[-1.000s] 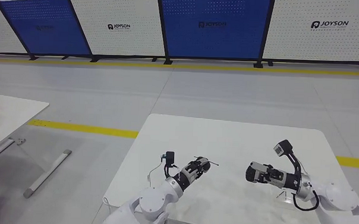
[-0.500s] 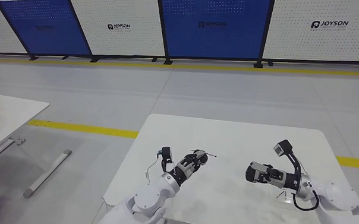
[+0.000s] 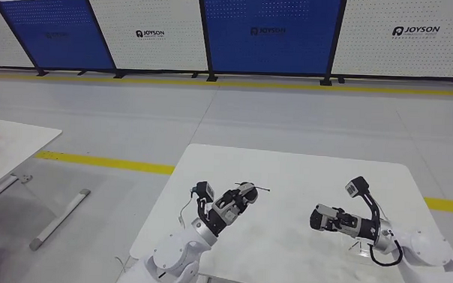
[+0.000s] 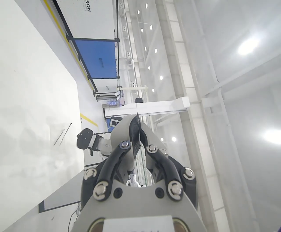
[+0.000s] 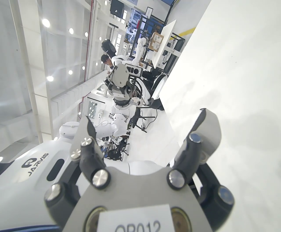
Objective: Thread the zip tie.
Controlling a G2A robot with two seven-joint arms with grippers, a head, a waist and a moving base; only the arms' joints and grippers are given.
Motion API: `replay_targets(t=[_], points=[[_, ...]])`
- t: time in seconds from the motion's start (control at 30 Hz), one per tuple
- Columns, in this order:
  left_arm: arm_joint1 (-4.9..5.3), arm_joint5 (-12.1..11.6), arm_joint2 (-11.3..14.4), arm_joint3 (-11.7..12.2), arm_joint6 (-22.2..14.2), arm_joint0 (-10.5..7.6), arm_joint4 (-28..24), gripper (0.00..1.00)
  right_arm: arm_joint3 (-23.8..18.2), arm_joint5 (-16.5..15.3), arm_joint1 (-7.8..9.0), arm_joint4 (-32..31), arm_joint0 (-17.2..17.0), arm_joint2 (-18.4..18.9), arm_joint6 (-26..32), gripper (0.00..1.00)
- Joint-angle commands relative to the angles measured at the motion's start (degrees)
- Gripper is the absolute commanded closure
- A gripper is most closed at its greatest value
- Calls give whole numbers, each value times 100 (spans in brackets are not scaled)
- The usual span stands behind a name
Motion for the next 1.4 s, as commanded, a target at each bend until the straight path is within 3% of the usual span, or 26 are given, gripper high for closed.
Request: replay_targets(t=[0.0,0.17,0.37,0.63,0.83,1.07,1.23,1.37], points=[[0,0,0,0,0,0,1,100,0,0,0,0,0,0,0,0],[-14,-43,24,-45,-43,-18,-93,100,0,0,0,0,0,0,0,0],[-21,-639,-195,-161,-587,105,-624,100,0,0,0,0,0,0,0,0],[-18,-624,-207,-168,-662,127,-670,100,0,0,0,0,0,0,0,0],[-1,37,19,96,-676,-40,547,100,0,0,0,0,0,0,0,0],[-27,650,339,493,-578,-238,1261,100,0,0,0,0,0,0,0,0],[-55,801,522,733,-366,-313,1673,100,0,0,0,0,0,0,0,0],[-69,785,549,740,-280,-311,1625,100,0,0,0,0,0,0,0,0]])
